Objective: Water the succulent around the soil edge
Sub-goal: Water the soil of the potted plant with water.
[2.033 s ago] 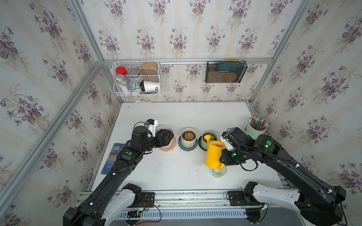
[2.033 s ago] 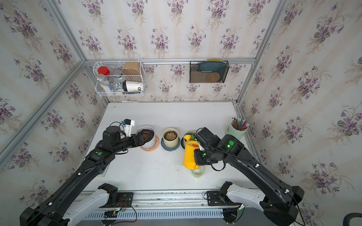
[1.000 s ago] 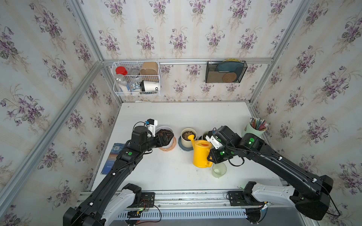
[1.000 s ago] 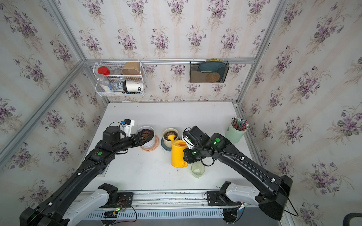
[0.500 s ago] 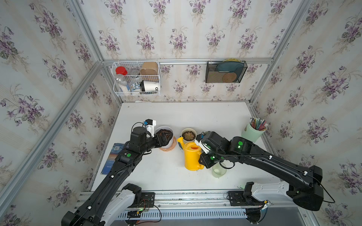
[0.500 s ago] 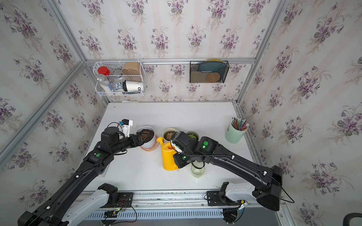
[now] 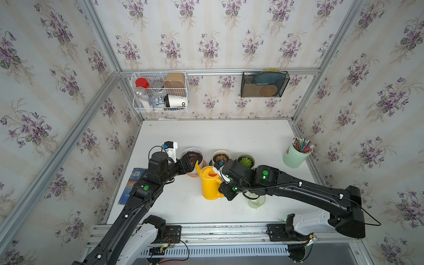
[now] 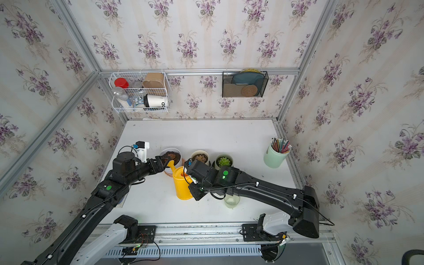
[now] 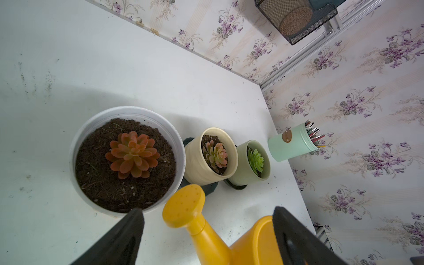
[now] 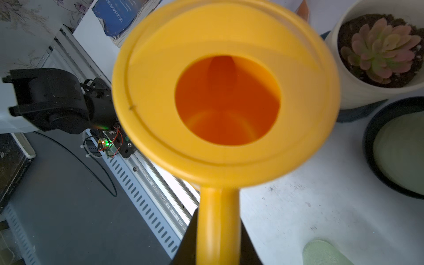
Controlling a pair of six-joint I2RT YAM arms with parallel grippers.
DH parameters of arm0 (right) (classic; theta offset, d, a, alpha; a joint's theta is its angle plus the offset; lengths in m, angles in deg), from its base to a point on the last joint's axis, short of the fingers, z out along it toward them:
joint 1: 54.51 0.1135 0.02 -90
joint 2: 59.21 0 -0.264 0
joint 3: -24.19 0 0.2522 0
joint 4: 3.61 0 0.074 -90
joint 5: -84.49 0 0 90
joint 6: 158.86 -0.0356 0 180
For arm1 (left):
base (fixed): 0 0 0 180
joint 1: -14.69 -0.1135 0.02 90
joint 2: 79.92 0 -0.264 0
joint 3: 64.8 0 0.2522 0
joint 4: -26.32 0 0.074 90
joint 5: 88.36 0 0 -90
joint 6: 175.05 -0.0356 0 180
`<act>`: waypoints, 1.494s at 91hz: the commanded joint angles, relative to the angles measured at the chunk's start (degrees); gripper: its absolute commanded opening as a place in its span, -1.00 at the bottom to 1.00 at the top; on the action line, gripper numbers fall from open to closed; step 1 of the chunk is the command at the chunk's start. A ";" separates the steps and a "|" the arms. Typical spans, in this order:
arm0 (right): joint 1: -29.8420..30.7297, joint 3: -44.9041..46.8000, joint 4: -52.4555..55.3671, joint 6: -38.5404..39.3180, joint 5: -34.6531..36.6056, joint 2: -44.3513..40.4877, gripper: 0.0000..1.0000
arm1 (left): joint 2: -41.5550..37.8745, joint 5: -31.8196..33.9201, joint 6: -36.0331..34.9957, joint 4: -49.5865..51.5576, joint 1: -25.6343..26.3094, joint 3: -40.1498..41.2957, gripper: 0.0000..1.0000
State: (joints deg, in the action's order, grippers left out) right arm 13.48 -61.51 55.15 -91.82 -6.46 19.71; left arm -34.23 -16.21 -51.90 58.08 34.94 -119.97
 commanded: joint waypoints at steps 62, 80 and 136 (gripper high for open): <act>-1.37 -13.55 15.78 3.29 1.95 7.73 -1.00 | -1.66 6.96 -2.11 2.87 -0.04 -1.67 0.84; -2.46 -16.72 17.52 5.48 0.85 10.30 -1.00 | -4.01 11.13 -1.80 4.05 -0.04 -0.91 0.85; -5.14 -19.96 18.31 7.33 1.64 12.42 -1.00 | -4.85 12.15 -1.69 3.54 -0.04 0.03 0.85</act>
State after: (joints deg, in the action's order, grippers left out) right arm 8.43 -80.92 73.79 -85.15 -5.23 32.34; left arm -39.34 -3.77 -53.39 62.80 34.94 -120.10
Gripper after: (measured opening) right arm 0.205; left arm 0.928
